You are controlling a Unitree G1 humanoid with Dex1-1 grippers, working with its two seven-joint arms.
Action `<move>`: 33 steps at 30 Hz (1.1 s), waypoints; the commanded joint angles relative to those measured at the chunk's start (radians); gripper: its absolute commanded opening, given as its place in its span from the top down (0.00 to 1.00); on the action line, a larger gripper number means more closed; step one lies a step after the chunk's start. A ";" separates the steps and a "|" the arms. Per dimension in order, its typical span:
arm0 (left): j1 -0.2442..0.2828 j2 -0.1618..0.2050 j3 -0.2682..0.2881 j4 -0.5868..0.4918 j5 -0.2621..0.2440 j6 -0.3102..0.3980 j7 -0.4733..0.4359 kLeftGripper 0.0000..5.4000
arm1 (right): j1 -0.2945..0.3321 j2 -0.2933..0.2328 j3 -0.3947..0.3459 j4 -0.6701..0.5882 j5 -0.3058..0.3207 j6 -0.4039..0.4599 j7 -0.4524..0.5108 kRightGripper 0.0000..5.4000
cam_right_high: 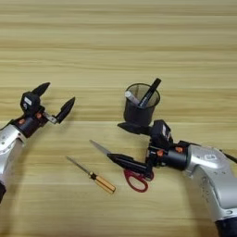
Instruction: Move the objects on the table
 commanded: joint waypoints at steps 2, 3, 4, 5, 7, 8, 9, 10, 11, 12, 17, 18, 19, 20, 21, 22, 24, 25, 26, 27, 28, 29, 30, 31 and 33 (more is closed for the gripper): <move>-0.006 0.002 0.002 0.006 0.015 -0.013 0.002 0.00 | -0.030 -0.015 -0.059 -0.056 0.026 0.007 -0.038 0.00; -0.006 0.002 0.002 0.007 0.015 -0.013 0.002 0.00 | -0.036 -0.013 -0.069 -0.060 0.028 0.006 -0.049 0.00; -0.006 0.002 0.001 0.006 0.015 -0.012 0.002 0.00 | -0.044 -0.010 -0.082 -0.065 0.029 0.003 -0.064 0.00; -0.006 0.002 0.001 0.006 0.015 -0.012 0.002 0.00 | -0.052 -0.008 -0.093 -0.068 0.028 -0.001 -0.078 0.00; -0.006 0.001 0.001 0.006 0.016 -0.012 0.003 0.00 | -0.066 -0.004 -0.108 -0.073 0.017 -0.012 -0.106 0.00; -0.007 0.001 0.001 0.007 0.016 -0.012 0.003 0.00 | -0.072 -0.001 -0.112 -0.077 0.011 -0.016 -0.118 0.00; -0.007 0.001 0.001 0.008 0.016 -0.012 0.003 0.00 | -0.076 0.001 -0.114 -0.082 0.009 -0.019 -0.128 0.00; -0.008 0.001 0.001 0.009 0.016 -0.013 0.003 0.00 | -0.079 0.002 -0.115 -0.089 0.008 -0.021 -0.137 0.00; -0.009 0.000 0.001 0.010 0.017 -0.013 0.003 0.00 | -0.082 0.003 -0.116 -0.096 0.006 -0.024 -0.145 0.00; -0.009 0.000 0.001 0.011 0.017 -0.013 0.003 0.00 | -0.084 0.003 -0.115 -0.103 0.004 -0.026 -0.153 0.00; -0.013 -0.001 0.001 0.015 0.018 -0.015 0.005 0.00 | -0.092 0.005 -0.107 -0.121 -0.027 -0.041 -0.195 0.00; -0.013 -0.001 0.000 0.016 0.018 -0.015 0.005 0.00 | -0.095 0.007 -0.102 -0.119 -0.041 -0.048 -0.206 0.00; -0.013 -0.001 0.000 0.016 0.018 -0.015 0.005 0.00 | -0.098 0.009 -0.098 -0.117 -0.055 -0.054 -0.217 0.00; -0.014 -0.001 0.000 0.015 0.018 -0.014 0.005 0.00 | -0.103 0.013 -0.090 -0.113 -0.072 -0.058 -0.231 0.00; -0.014 -0.002 0.000 0.015 0.018 -0.014 0.006 0.00 | -0.106 0.017 -0.083 -0.110 -0.088 -0.062 -0.243 0.00; -0.014 -0.002 0.000 0.014 0.018 -0.014 0.006 0.00 | -0.109 0.019 -0.078 -0.108 -0.098 -0.064 -0.251 0.00; -0.014 -0.002 0.000 0.014 0.018 -0.014 0.006 0.00 | -0.115 0.020 -0.062 -0.096 -0.143 -0.075 -0.281 0.00; -0.014 -0.002 0.000 0.014 0.018 -0.014 0.006 0.00 | -0.120 0.023 -0.056 -0.091 -0.161 -0.072 -0.299 0.00; -0.014 -0.002 0.000 0.014 0.018 -0.014 0.006 0.00 | -0.126 0.027 -0.052 -0.088 -0.174 -0.067 -0.316 0.00; -0.014 -0.001 0.000 0.014 0.018 -0.014 0.006 0.00 | -0.133 0.028 -0.047 -0.083 -0.193 -0.062 -0.336 0.00; -0.014 -0.001 0.000 0.014 0.018 -0.014 0.006 0.00 | -0.140 0.030 -0.041 -0.077 -0.214 -0.062 -0.354 0.00; -0.014 -0.001 0.000 0.014 0.018 -0.014 0.006 0.00 | -0.145 0.031 -0.037 -0.071 -0.231 -0.062 -0.371 0.00; -0.014 -0.002 0.000 0.013 0.018 -0.013 0.006 0.00 | -0.149 0.033 -0.032 -0.064 -0.245 -0.060 -0.386 0.00; -0.014 -0.002 -0.001 0.012 0.018 -0.013 0.006 0.00 | -0.153 0.036 -0.026 -0.059 -0.256 -0.058 -0.397 0.00; -0.013 -0.002 -0.001 0.012 0.018 -0.013 0.007 0.00 | -0.159 0.041 -0.017 -0.051 -0.273 -0.044 -0.419 0.00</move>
